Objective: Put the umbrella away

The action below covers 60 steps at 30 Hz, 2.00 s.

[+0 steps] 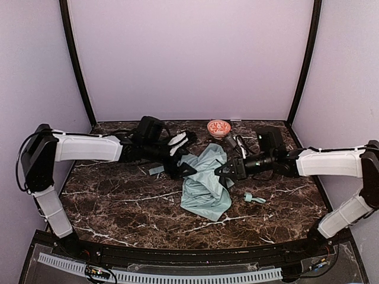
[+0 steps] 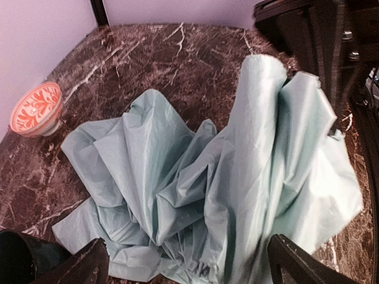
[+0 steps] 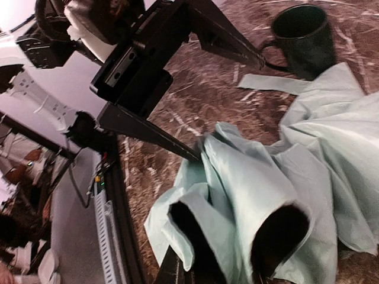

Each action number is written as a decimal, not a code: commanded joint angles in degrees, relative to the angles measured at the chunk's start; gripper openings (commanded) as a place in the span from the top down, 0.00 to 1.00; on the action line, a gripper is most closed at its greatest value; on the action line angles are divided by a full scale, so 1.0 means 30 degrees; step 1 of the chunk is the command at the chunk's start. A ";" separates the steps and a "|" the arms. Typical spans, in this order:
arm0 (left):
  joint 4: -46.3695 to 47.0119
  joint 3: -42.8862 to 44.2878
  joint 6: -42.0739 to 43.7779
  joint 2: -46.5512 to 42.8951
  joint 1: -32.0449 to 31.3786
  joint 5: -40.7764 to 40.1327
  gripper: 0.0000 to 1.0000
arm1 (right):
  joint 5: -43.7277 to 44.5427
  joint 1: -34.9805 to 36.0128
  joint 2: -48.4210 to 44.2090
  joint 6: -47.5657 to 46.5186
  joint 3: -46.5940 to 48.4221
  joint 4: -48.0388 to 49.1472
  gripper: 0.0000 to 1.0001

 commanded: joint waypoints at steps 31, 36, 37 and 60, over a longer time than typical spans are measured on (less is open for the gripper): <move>0.6336 -0.4936 0.3238 -0.1207 -0.0917 0.2781 1.00 | 0.2281 -0.5095 -0.1716 -0.1984 -0.0983 -0.3828 0.89; 0.5343 -0.4525 0.3316 -0.1151 -0.0904 0.2251 1.00 | 0.5020 -0.6060 -0.3808 -0.3537 -0.0635 -0.7654 0.86; 0.4990 -0.4284 0.3252 -0.1092 -0.0920 0.2115 1.00 | 0.5034 -0.5831 -0.4037 -0.3543 -0.0549 -0.8058 0.84; 0.0641 -0.0885 0.3044 0.0793 -0.0893 -0.0355 1.00 | 0.1799 0.1593 -0.2586 -0.1804 -0.1847 -0.0656 0.36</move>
